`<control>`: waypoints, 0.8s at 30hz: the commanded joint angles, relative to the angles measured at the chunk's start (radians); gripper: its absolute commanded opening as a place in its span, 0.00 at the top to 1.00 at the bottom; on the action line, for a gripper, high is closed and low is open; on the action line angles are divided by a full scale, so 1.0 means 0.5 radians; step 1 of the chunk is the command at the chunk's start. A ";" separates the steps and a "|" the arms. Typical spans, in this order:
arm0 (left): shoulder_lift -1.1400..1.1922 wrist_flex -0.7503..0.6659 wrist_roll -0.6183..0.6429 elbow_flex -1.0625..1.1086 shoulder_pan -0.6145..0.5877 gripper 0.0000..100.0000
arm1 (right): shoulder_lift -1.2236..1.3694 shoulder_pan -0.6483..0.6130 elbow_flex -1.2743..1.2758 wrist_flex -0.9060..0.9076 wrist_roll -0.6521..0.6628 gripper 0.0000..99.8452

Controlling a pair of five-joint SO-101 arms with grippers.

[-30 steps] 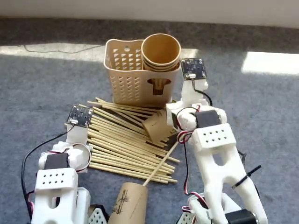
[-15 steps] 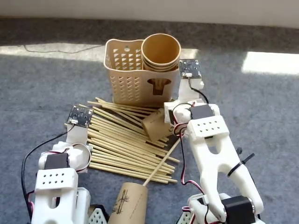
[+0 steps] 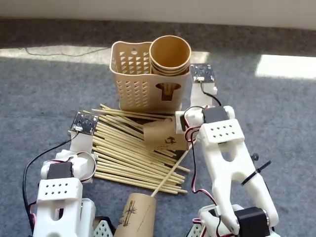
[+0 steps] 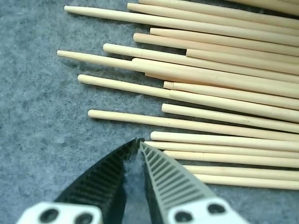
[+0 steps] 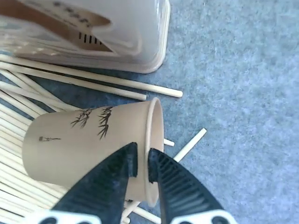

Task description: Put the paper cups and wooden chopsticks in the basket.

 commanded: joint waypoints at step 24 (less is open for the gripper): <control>-0.026 -0.028 -0.015 -0.014 -0.014 1.00 | -0.548 0.038 -0.508 0.766 0.319 1.00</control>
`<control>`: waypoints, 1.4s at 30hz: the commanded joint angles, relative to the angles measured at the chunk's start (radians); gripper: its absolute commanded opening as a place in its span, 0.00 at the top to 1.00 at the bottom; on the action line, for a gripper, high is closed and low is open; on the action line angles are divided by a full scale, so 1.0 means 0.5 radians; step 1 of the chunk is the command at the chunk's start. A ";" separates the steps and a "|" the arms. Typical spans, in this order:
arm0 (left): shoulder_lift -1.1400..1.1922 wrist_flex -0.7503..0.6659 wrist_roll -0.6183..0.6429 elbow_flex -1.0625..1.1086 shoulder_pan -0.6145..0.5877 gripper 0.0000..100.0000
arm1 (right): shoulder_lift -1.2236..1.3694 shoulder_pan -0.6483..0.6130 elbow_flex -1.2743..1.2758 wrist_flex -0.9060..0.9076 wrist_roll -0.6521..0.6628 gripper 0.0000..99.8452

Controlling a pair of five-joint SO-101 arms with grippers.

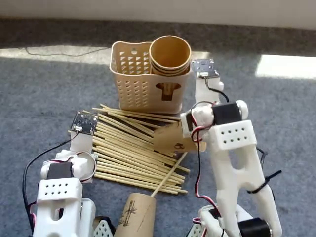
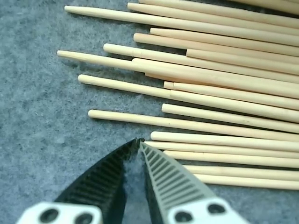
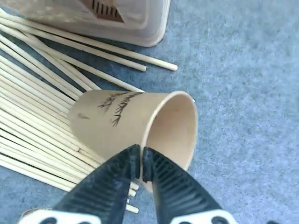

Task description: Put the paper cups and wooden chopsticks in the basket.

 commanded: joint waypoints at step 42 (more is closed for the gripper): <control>-0.026 -0.028 -0.015 -0.014 -0.014 1.00 | -0.124 1.073 0.262 -0.124 0.077 0.81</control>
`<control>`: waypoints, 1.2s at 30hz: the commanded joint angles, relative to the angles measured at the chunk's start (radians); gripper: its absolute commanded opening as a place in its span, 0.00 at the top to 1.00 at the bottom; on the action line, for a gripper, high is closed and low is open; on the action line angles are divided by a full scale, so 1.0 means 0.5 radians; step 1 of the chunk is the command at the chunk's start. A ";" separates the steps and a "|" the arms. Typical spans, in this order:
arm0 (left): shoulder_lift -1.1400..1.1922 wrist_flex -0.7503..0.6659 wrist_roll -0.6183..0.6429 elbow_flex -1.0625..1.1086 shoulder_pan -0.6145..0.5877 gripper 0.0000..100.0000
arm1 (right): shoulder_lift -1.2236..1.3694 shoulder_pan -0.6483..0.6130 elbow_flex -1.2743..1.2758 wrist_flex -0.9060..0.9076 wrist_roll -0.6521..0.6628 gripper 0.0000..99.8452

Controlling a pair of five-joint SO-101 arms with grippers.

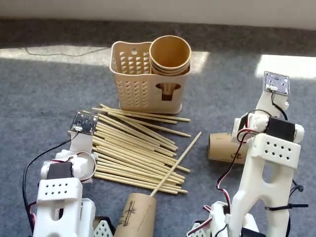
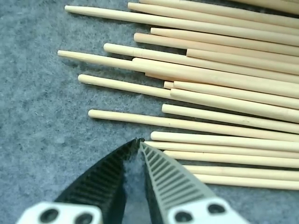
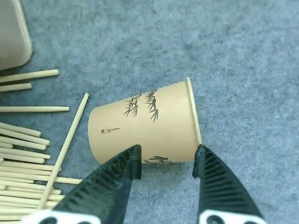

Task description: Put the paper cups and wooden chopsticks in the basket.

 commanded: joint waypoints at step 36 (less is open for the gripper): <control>-0.026 -0.028 -0.015 -0.014 -0.014 1.00 | 0.097 -0.137 -0.017 -0.164 -0.120 0.99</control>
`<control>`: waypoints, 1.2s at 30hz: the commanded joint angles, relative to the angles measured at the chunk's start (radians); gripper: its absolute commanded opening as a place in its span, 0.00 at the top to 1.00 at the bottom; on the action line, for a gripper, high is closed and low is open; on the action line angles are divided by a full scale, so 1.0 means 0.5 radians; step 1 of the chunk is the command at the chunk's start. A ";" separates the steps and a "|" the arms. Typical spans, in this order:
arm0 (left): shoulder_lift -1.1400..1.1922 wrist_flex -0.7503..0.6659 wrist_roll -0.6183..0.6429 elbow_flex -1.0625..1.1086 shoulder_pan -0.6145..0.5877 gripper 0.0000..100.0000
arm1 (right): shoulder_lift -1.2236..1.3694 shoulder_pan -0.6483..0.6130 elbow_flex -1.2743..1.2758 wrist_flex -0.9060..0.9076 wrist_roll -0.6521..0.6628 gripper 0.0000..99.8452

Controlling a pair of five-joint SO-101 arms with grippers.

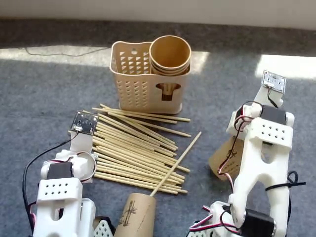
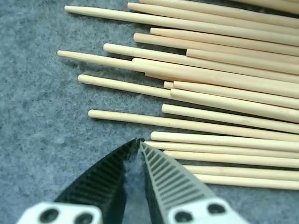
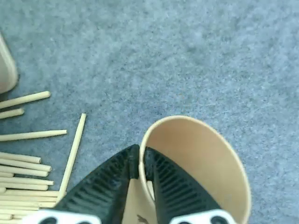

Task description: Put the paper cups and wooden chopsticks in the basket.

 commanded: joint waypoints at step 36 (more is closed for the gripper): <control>-0.026 -0.025 -0.015 -0.014 -0.014 1.00 | -0.974 -0.710 -0.413 -0.735 0.586 0.99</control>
